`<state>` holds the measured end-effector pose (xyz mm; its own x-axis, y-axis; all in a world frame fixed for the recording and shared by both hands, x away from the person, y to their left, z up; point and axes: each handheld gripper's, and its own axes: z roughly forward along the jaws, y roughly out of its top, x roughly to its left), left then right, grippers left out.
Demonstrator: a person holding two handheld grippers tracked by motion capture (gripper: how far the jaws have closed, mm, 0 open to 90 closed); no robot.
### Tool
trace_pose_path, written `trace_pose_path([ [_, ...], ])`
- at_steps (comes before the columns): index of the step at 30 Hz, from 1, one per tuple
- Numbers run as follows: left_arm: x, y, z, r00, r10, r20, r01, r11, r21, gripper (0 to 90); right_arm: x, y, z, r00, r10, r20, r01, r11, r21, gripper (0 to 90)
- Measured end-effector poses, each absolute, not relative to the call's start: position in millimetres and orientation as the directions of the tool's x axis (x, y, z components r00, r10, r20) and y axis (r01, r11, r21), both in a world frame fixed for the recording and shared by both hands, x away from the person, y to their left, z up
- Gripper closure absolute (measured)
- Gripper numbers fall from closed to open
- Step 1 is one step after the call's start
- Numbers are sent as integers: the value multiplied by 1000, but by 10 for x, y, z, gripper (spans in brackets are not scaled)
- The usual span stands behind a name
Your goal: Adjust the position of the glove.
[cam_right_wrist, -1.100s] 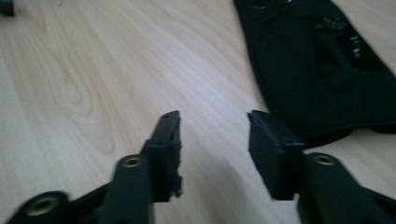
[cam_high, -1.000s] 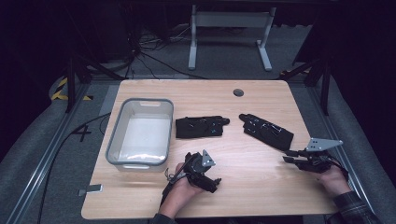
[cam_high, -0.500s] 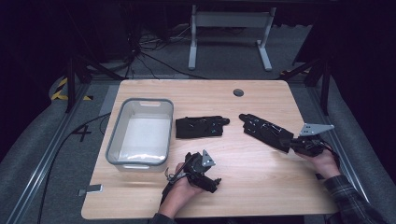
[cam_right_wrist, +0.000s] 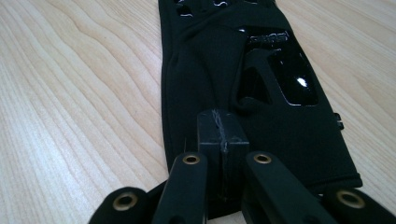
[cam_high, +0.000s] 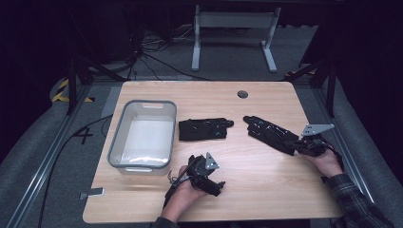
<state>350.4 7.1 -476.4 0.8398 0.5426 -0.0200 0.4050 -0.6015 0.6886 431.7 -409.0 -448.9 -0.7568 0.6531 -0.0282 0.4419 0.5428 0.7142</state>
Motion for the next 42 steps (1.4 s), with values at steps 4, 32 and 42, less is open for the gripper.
trace_pose_path([
  [4,3504,71,-4764,840,542,-20,405,-601,689,2,4281,-4072,-4501,-776,631,-22,437,562,702,899],
  [32,3504,71,-4764,840,542,-20,405,-602,689,2,3944,-3733,-4514,-885,464,26,358,645,675,900],
  [42,3504,71,-4764,840,542,-20,405,-602,689,2,3747,-3501,-4499,-923,385,14,300,694,655,900],
])
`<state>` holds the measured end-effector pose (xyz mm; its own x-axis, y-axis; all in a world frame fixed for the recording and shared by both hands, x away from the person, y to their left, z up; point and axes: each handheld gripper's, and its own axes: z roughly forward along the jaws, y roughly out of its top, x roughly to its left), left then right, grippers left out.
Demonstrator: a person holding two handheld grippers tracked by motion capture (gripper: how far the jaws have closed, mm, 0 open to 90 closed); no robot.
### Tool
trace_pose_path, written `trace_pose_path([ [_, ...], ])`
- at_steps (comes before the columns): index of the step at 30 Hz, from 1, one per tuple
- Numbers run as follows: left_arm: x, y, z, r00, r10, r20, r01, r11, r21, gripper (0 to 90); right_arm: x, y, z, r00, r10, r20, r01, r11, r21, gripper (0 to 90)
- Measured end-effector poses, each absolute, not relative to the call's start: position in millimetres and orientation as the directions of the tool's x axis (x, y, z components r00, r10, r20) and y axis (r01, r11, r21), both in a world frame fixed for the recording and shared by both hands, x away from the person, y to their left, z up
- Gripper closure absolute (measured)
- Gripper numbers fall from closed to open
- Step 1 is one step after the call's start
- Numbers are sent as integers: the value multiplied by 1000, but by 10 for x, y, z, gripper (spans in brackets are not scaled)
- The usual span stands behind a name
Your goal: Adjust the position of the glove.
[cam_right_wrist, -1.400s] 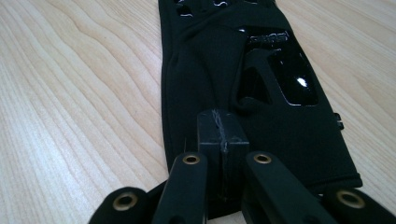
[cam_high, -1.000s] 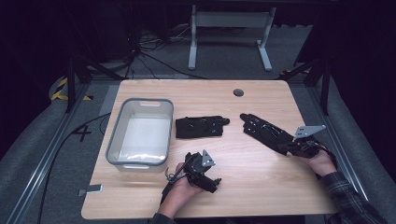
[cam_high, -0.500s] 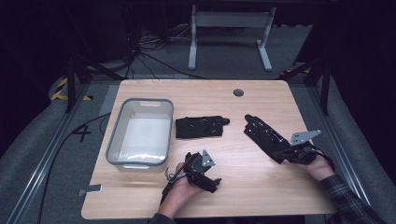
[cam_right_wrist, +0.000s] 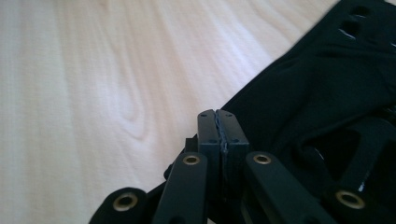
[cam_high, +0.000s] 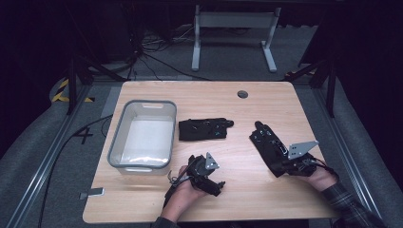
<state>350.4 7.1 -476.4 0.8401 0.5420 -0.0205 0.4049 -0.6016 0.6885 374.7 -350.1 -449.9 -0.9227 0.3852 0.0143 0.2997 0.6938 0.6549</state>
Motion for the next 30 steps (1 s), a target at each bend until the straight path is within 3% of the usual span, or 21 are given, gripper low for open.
trace_pose_path([
  [12,3504,71,-4764,840,542,-21,405,-601,689,2,3549,-3309,-4483,-951,307,34,250,700,669,900],
  [21,3505,70,-4764,841,541,-21,405,-602,689,2,3846,-3562,-4308,-909,415,-26,275,648,710,900],
  [30,3507,68,-4765,840,542,-23,407,-601,688,2,4158,-3694,-4417,-871,490,-29,333,634,698,900],
])
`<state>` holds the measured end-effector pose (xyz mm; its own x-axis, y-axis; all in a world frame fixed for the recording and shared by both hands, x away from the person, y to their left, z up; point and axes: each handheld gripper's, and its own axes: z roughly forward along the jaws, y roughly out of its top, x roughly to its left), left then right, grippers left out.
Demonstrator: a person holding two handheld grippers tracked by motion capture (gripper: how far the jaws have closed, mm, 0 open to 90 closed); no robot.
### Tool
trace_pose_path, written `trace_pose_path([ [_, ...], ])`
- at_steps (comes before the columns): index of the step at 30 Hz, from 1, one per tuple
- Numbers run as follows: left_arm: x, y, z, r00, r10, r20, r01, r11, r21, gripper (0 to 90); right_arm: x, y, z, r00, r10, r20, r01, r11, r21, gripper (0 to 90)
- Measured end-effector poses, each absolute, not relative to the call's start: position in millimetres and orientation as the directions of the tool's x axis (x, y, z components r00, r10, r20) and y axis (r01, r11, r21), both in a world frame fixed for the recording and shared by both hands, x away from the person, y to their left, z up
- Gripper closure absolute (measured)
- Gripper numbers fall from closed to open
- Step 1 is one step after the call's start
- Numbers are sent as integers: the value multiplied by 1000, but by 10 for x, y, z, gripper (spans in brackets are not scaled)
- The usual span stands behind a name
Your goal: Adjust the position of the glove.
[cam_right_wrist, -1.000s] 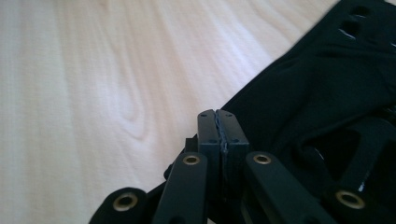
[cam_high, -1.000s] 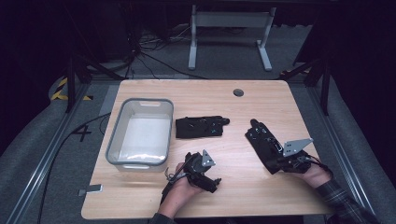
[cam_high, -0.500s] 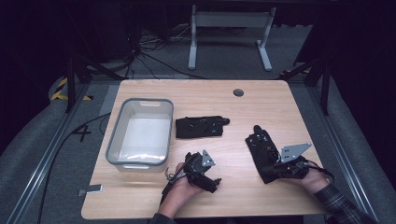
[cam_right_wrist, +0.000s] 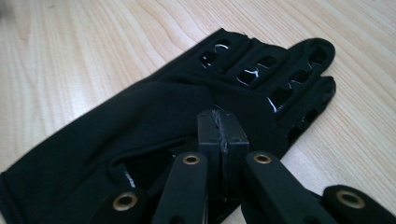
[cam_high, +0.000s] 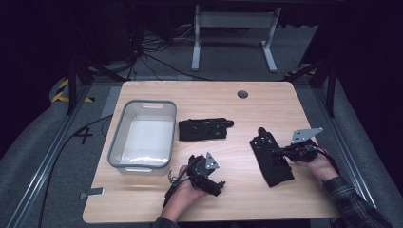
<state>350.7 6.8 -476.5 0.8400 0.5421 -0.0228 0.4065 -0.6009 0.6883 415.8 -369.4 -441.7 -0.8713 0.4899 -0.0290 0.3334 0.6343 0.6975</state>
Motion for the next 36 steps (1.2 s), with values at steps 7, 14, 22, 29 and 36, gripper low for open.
trace_pose_path([
  [7,3507,68,-4764,840,542,-23,407,-601,688,2,4240,-3673,-4493,-867,497,-35,346,651,676,900],
  [14,3507,69,-4764,840,542,-22,406,-602,688,2,4188,-3691,-4503,-871,491,-18,352,651,673,900],
  [22,3507,68,-4765,840,542,-23,407,-601,688,2,3949,-3670,-4496,-871,491,-17,359,661,659,900],
  [29,3506,69,-4764,839,543,-23,408,-602,687,2,3742,-3638,-4487,-869,495,-23,364,670,647,900],
  [36,3506,69,-4763,840,543,-22,408,-602,686,2,3576,-3639,-4486,-868,497,-16,372,669,644,900],
])
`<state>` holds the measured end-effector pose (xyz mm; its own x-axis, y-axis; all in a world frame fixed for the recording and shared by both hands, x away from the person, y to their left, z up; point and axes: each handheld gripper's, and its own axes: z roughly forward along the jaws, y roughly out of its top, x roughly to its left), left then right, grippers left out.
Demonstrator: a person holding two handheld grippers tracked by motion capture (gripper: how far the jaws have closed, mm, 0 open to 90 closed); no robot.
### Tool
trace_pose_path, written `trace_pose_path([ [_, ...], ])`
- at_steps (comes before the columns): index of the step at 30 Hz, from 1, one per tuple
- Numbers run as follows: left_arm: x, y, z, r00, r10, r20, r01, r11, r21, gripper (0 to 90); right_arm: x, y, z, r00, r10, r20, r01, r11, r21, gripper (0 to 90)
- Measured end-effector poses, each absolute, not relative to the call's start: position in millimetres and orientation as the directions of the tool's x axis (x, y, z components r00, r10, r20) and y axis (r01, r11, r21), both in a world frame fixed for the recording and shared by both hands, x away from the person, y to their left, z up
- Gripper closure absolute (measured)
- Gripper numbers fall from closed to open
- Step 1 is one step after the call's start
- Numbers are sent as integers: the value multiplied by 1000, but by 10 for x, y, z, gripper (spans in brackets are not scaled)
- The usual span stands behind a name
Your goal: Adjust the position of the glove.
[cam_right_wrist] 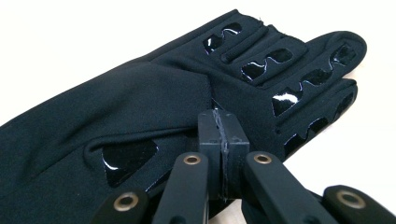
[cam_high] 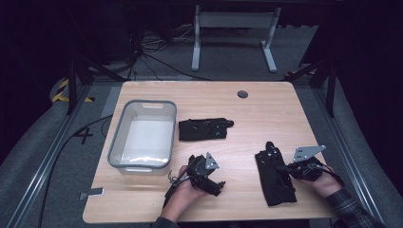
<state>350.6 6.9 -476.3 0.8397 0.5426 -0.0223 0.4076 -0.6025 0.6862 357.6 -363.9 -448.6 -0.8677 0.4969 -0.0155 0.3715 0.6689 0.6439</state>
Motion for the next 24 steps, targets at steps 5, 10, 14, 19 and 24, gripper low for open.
trace_pose_path([
  [5,3507,68,-4764,840,542,-23,407,-601,688,2,3562,-3658,-4469,-873,488,-13,359,659,661,853],
  [10,3509,67,-4765,842,539,-20,403,-604,688,0,3595,-3800,-4388,-848,530,-2,371,595,713,743],
  [14,3510,67,-4765,843,538,-20,402,-604,688,0,3614,-3956,-4412,-809,587,-16,396,566,723,573],
  [19,3515,67,-4765,845,534,-21,399,-605,689,0,3607,-4059,-4490,-780,624,-45,412,566,714,422],
  [24,3521,62,-4739,849,528,-18,395,-613,684,42,3613,-4178,-4549,-742,668,-63,426,541,725,274],
])
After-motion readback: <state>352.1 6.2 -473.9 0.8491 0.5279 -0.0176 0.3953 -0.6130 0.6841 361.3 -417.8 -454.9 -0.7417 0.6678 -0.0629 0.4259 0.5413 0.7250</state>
